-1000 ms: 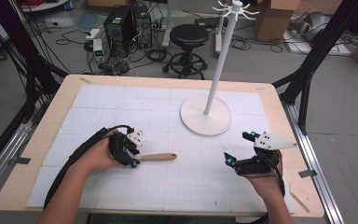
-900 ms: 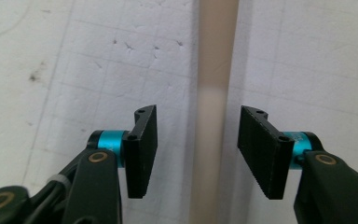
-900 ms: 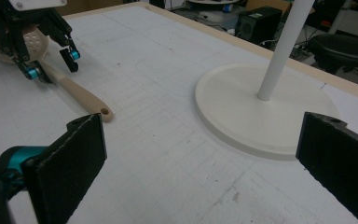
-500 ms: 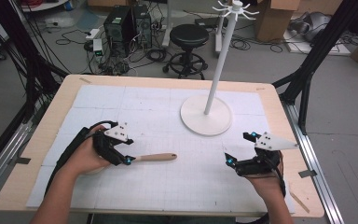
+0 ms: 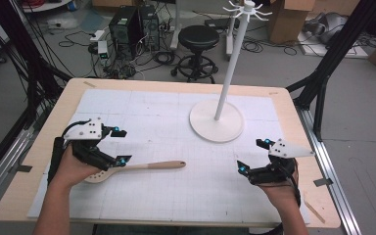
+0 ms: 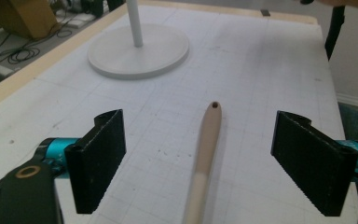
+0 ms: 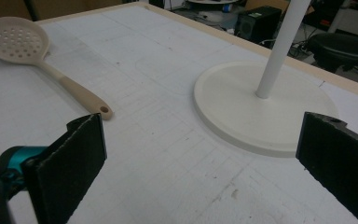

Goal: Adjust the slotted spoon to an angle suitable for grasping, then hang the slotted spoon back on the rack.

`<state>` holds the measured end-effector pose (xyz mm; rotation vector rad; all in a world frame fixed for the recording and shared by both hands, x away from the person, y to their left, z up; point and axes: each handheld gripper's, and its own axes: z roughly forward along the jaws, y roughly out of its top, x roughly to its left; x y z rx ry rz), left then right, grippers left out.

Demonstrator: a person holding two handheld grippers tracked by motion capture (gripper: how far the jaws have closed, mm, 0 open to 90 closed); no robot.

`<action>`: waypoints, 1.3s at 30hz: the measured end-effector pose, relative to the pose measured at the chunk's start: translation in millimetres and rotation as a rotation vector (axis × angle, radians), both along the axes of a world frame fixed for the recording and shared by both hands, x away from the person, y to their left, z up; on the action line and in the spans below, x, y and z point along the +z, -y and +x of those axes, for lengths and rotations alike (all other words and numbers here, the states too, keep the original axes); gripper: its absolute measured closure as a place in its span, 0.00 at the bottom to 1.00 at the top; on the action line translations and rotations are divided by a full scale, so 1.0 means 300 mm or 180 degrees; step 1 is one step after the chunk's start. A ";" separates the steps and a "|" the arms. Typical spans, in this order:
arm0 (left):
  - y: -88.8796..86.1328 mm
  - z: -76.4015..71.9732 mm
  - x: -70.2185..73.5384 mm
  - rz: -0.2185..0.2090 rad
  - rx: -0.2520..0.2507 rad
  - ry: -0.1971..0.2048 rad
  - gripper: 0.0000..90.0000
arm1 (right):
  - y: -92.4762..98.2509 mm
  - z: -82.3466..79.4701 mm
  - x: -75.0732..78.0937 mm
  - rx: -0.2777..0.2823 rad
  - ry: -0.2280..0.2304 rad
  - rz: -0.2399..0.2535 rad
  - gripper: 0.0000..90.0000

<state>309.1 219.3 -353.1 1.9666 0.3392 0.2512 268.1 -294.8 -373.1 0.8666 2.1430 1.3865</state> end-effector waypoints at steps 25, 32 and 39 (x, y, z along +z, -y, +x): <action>-0.013 -0.022 -0.010 -0.0163 0.0006 0.0121 0.06 | 0.008 0.021 -0.003 -0.0025 -0.0037 0.0055 0.00; 0.013 -0.012 -0.029 -0.0029 0.0000 0.0062 0.06 | 0.006 0.017 -0.002 -0.0020 -0.0026 0.0049 0.00; 0.097 0.026 -0.074 0.0484 -0.0015 -0.0054 0.06 | 0.010 0.012 0.006 -0.0010 0.0000 0.0074 0.00</action>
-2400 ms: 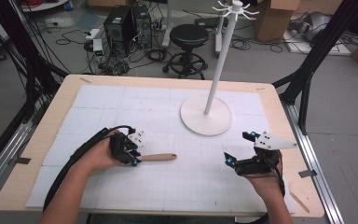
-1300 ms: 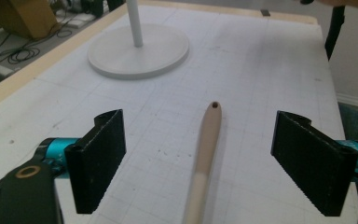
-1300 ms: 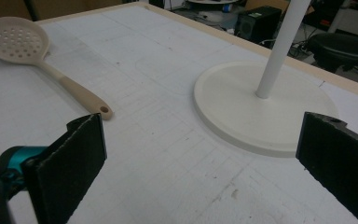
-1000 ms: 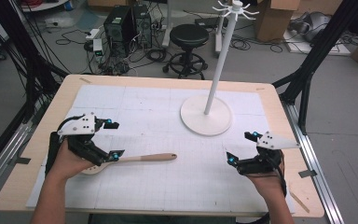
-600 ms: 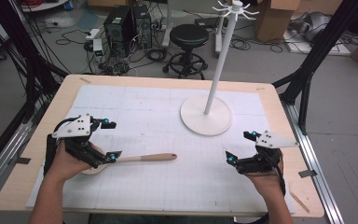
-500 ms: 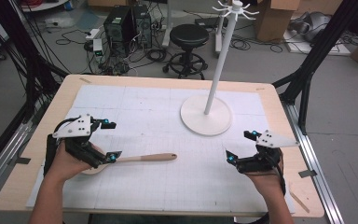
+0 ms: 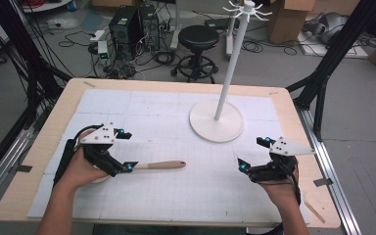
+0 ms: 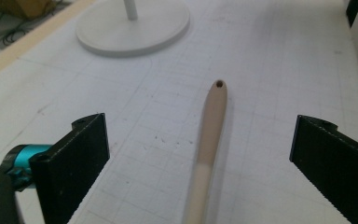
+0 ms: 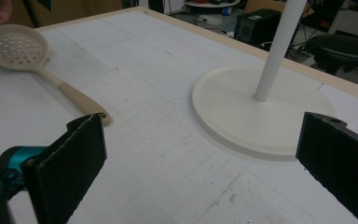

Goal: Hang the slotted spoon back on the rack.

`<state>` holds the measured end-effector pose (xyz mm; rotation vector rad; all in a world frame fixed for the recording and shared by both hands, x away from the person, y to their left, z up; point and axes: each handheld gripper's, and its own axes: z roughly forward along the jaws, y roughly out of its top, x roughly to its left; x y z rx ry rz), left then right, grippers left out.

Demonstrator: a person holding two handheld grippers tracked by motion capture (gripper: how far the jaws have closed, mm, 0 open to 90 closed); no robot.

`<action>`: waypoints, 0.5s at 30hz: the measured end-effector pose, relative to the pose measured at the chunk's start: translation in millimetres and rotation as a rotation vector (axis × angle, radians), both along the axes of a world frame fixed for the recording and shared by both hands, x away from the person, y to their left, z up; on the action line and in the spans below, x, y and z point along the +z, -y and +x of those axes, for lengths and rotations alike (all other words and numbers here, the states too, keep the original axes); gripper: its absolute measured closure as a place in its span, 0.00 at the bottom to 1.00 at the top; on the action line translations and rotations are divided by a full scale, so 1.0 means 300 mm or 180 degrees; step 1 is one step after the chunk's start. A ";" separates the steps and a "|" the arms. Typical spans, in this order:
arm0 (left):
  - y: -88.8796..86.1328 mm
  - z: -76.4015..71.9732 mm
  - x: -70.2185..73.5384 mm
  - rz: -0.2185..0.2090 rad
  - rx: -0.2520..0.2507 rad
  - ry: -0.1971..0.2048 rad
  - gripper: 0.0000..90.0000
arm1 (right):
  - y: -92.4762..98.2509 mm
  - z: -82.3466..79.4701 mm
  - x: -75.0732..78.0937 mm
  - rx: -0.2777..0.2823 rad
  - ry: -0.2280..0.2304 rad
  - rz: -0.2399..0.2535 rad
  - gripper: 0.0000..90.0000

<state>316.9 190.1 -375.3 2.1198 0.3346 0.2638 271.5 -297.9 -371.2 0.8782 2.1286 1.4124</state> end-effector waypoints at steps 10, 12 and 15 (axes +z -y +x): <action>0.124 0.053 -0.025 0.0511 -0.0118 -0.0121 0.06 | 0.005 -0.001 0.001 0.0002 -0.0002 0.0023 0.00; 0.159 0.074 -0.051 0.0667 -0.0136 -0.0222 0.06 | 0.005 0.001 0.000 0.0002 0.0003 0.0020 0.00; 0.200 0.080 -0.080 0.0951 -0.0169 -0.0236 0.06 | 0.006 -0.001 -0.002 0.0011 -0.0004 0.0018 0.00</action>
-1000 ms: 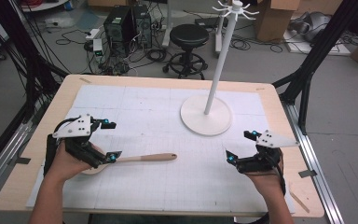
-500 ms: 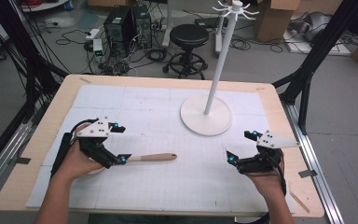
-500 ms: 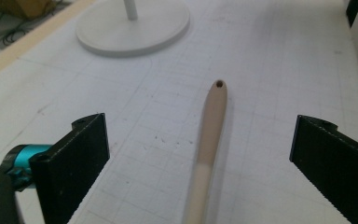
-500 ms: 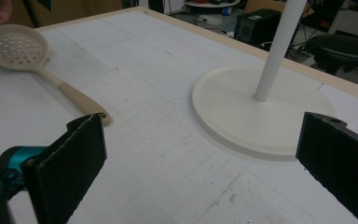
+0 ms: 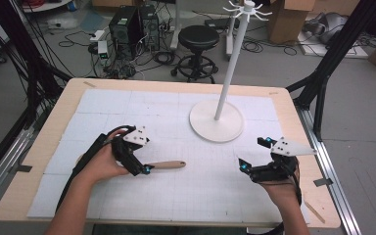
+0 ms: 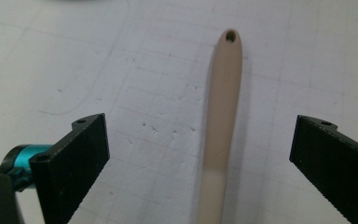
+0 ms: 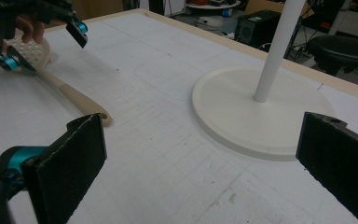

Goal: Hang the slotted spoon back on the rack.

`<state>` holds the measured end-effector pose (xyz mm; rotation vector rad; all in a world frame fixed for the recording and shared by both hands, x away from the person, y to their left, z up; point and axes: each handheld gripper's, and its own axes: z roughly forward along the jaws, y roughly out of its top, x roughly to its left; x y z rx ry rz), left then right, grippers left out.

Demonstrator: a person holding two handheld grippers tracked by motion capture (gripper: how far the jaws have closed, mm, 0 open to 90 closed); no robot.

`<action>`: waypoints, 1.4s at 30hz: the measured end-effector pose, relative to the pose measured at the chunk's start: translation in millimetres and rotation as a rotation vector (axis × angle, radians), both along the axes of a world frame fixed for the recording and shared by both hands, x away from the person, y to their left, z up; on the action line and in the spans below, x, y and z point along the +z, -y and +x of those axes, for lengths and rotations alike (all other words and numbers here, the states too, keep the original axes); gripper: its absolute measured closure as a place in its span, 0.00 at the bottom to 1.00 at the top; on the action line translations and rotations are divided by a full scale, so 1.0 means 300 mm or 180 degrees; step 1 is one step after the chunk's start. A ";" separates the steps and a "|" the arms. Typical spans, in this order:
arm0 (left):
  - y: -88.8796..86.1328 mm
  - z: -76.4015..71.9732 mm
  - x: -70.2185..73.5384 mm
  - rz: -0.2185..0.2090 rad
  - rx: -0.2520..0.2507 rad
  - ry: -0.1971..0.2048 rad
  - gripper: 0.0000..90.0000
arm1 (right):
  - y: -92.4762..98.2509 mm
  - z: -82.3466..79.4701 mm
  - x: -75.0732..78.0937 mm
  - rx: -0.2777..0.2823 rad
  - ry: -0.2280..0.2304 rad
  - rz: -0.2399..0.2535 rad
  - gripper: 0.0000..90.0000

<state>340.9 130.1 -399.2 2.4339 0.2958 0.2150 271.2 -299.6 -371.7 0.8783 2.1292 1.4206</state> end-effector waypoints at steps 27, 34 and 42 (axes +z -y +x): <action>0.120 0.036 -0.056 0.0939 -0.0353 -0.0415 0.67 | 0.001 -0.001 -0.009 -0.0010 -0.0014 -0.0023 0.00; 0.125 0.051 -0.053 0.0990 -0.0387 -0.0508 0.69 | 0.004 -0.005 -0.009 -0.0009 -0.0016 -0.0029 0.00; 0.125 0.060 -0.050 0.0998 -0.0367 -0.0514 0.80 | 0.011 -0.007 -0.012 -0.0032 -0.0028 -0.0025 0.00</action>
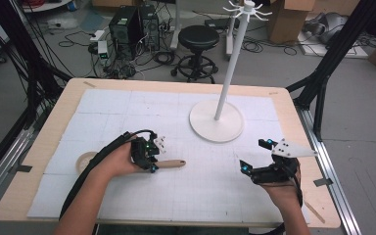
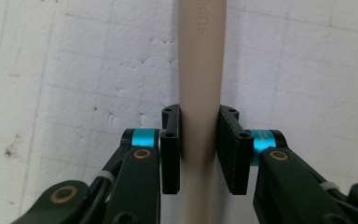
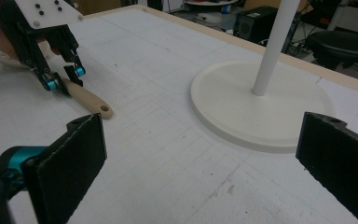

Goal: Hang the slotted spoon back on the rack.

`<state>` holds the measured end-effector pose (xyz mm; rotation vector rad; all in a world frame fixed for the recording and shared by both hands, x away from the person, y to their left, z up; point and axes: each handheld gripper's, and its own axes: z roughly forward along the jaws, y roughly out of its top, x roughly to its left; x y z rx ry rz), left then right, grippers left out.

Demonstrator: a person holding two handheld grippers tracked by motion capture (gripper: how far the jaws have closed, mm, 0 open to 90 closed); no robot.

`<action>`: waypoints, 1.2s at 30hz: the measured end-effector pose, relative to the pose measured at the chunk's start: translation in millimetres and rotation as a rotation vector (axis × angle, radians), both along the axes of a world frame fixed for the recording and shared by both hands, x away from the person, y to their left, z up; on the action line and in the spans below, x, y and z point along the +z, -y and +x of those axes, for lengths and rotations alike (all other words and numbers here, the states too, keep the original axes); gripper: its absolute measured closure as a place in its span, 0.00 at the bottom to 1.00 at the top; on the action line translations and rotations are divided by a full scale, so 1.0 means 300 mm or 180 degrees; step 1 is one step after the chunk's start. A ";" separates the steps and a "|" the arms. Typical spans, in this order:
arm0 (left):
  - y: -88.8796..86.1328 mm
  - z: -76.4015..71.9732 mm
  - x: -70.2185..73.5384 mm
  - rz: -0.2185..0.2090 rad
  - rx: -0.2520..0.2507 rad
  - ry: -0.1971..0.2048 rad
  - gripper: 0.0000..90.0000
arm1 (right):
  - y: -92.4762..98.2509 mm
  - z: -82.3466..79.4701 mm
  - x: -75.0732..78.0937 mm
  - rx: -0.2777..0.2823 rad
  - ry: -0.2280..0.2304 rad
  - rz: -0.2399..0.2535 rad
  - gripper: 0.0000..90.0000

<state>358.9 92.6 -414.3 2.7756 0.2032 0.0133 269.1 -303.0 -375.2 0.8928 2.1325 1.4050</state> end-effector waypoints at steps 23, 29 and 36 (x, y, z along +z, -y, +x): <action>-0.061 0.007 0.331 -0.1090 0.0246 0.0469 0.81 | 0.009 -0.011 -0.005 -0.0025 -0.0012 -0.0002 0.00; -0.059 0.028 0.408 -0.1344 0.0302 0.0478 0.81 | 0.007 -0.009 -0.006 -0.0023 -0.0021 0.0010 0.00; -0.042 0.056 0.507 -0.1605 0.0291 0.0518 0.81 | 0.011 -0.017 -0.006 -0.0025 -0.0016 0.0002 0.00</action>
